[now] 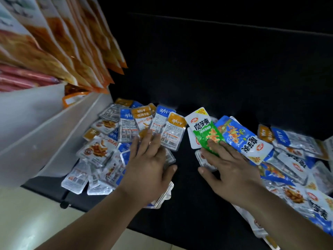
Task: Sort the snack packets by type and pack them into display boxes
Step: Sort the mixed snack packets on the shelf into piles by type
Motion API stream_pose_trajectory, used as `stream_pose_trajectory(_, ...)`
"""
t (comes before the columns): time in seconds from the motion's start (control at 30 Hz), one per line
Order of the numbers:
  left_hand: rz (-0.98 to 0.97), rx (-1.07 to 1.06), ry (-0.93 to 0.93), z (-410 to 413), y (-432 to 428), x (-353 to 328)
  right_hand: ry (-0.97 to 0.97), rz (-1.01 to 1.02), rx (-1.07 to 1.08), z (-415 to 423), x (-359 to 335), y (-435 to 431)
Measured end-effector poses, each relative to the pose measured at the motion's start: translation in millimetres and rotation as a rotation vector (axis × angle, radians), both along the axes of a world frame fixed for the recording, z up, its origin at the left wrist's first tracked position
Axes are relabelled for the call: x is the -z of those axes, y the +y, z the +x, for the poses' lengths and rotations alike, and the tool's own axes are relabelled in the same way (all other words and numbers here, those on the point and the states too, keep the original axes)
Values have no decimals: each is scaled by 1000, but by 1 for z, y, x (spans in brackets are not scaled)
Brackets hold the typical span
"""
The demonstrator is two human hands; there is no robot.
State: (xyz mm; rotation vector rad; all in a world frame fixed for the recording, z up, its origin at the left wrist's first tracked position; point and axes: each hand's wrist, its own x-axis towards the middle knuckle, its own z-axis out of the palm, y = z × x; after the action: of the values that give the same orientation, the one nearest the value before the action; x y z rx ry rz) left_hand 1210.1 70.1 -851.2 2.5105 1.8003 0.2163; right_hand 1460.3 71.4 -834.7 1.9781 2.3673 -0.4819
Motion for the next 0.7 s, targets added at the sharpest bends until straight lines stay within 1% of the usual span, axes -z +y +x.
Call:
stream_pose_trajectory(0.07,86,24,-41,5,2,-7,15,-28,-9,5,-3,2)
stream_pose_trajectory(0.1,99,55,-37,9,3,-9,19,-54,-15,7,-6,3)
stream_pose_trajectory(0.13,81,95,-15,15,4,-11,29,-80,-13,9,-8,4)
stream_pose_trajectory(0.2,-7,144,89,24,9,-5,52,-92,-5,9,-12,5)
stream_pose_trajectory(0.27,-75,113,173,25,15,4,74,-103,32,10,-16,4)
stream_pose_trajectory(0.33,-105,64,188,21,20,8,57,-122,76,6,-21,1)
stream_pose_trajectory(0.4,-80,42,171,22,23,7,30,-101,109,3,-23,-5)
stream_pose_trajectory(0.5,-48,75,96,39,27,-1,-13,-71,177,15,-21,-14)
stream_pose_trajectory(0.57,-125,107,33,61,30,-8,-13,-57,219,29,-22,-16)
stream_pose_trajectory(0.63,-200,82,-20,81,34,-11,0,-63,253,41,-22,-18)
stream_pose_trajectory(0.7,-202,25,-54,94,40,-13,17,-81,273,51,-20,-20)
